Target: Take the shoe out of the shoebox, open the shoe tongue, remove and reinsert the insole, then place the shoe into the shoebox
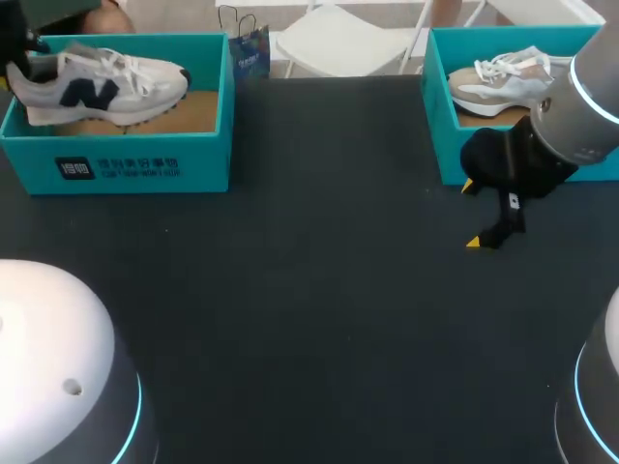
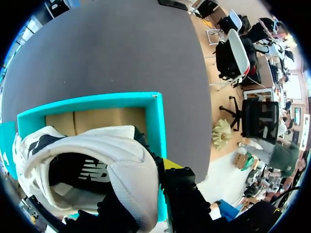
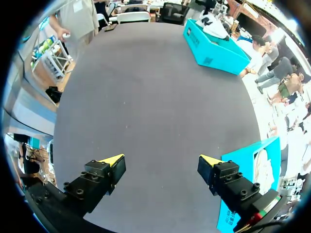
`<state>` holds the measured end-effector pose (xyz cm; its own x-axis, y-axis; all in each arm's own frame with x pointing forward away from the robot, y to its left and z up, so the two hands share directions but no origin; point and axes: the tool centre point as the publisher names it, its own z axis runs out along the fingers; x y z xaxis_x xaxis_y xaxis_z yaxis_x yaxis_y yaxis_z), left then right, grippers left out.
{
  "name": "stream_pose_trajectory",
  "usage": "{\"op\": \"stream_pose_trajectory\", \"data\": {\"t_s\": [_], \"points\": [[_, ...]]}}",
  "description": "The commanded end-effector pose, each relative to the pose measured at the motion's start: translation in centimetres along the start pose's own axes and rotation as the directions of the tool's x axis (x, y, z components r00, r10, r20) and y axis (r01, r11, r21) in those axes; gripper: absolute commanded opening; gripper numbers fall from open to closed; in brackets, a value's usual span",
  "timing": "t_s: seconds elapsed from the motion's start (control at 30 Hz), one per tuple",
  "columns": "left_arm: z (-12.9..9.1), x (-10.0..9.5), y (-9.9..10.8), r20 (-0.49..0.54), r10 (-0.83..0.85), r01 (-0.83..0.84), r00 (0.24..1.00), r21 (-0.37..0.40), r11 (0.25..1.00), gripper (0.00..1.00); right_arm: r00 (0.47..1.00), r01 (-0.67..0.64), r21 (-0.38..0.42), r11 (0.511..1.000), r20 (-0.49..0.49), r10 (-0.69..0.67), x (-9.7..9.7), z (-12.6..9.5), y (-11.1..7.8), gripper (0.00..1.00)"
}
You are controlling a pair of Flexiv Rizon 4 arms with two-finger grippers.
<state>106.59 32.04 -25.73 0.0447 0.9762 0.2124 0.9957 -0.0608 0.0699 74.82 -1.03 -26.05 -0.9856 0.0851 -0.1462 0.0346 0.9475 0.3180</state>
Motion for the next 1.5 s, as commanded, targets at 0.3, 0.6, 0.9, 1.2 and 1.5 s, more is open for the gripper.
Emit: {"op": "stream_pose_trajectory", "data": {"t_s": [0.3, 0.6, 0.9, 1.2, 1.5], "points": [[4.5, -0.8, 0.9, -0.007, -0.005, 0.006, 1.0, 0.024, 1.0, 0.0, 1.0, 0.0, 0.002, 1.0, 0.0, 0.0, 0.0, 0.1, 0.1, 1.0], [6.7, -2.1, 0.4, -0.003, -0.014, 0.015, 1.0, 0.066, 0.998, 0.0, 1.0, 0.0, 0.002, 1.0, 0.0, 0.0, 0.0, 0.1, 0.1, 1.0], [7.9, -2.9, -0.4, 0.003, 0.004, -0.004, 1.0, 0.1, 0.995, 0.0, 1.0, 0.0, 0.002, 1.0, 0.0, 0.0, 0.0, 0.1, 0.1, 1.0], [8.8, -3.2, -1.8, 0.006, 0.004, -0.005, 1.0, 0.12, 0.993, 0.0, 1.0, 0.0, 0.002, 1.0, 0.0, 0.0, 0.0, 0.1, 0.1, 1.0], [9.8, -3.9, -2.9, -0.008, -0.01, 0.011, 1.0, 0.136, 0.991, 0.0, 1.0, 0.0, 0.002, 1.0, 0.0, 0.0, 0.0, 0.1, 0.1, 1.0]]}}
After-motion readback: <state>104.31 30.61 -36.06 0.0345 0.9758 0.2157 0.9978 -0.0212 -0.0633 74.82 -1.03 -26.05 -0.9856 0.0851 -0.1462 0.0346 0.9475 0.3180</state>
